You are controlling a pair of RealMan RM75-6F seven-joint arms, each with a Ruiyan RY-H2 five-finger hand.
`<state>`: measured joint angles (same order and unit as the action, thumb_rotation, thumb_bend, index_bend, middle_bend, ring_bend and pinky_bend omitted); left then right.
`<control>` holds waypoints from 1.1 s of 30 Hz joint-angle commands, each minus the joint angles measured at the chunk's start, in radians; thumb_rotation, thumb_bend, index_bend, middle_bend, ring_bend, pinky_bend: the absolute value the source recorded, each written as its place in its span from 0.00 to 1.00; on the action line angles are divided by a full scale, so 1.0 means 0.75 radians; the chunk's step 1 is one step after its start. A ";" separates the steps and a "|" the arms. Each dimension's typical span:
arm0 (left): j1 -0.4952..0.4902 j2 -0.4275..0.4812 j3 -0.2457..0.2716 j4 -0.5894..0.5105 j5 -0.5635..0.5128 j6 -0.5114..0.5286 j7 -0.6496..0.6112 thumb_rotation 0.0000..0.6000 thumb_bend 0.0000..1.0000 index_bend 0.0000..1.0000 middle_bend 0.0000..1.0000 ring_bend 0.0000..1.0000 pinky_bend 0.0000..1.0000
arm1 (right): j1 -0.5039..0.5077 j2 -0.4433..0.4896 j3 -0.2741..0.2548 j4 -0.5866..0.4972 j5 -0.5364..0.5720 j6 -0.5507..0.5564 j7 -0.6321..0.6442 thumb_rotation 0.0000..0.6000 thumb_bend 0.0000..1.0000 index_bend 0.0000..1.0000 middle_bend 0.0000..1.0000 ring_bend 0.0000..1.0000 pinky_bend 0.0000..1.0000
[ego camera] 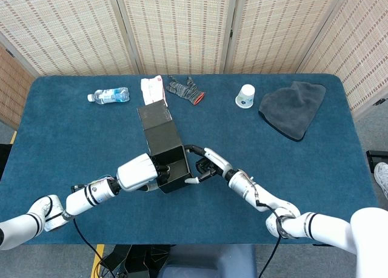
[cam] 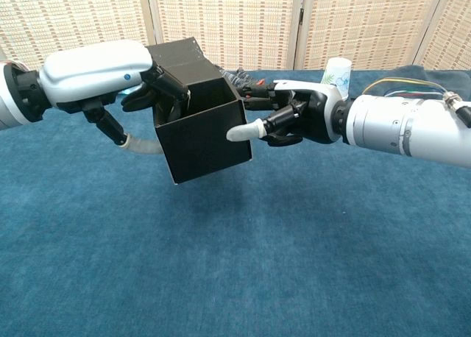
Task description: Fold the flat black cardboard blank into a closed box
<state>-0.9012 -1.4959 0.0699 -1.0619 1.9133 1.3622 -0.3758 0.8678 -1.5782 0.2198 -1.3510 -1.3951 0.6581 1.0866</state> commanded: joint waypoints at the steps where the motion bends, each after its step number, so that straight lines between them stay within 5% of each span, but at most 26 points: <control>1: 0.000 0.002 0.002 0.000 0.000 0.002 0.002 1.00 0.43 0.70 0.67 0.71 0.77 | -0.001 -0.001 -0.001 0.001 -0.002 0.004 0.000 1.00 0.38 0.47 0.44 0.82 1.00; 19: 0.060 0.076 0.009 -0.049 -0.058 0.016 0.066 1.00 0.41 0.31 0.27 0.59 0.70 | -0.014 -0.070 0.016 0.085 0.058 0.051 -0.093 1.00 0.40 0.47 0.44 0.82 1.00; 33: 0.222 0.151 -0.044 -0.007 -0.176 0.194 0.007 1.00 0.41 0.27 0.22 0.49 0.69 | 0.003 -0.235 0.035 0.214 0.168 0.028 -0.287 1.00 0.38 0.43 0.34 0.80 1.00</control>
<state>-0.7465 -1.3896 0.0432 -1.0721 1.7920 1.4950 -0.3606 0.8671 -1.7361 0.2420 -1.2034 -1.2829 0.6807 0.8911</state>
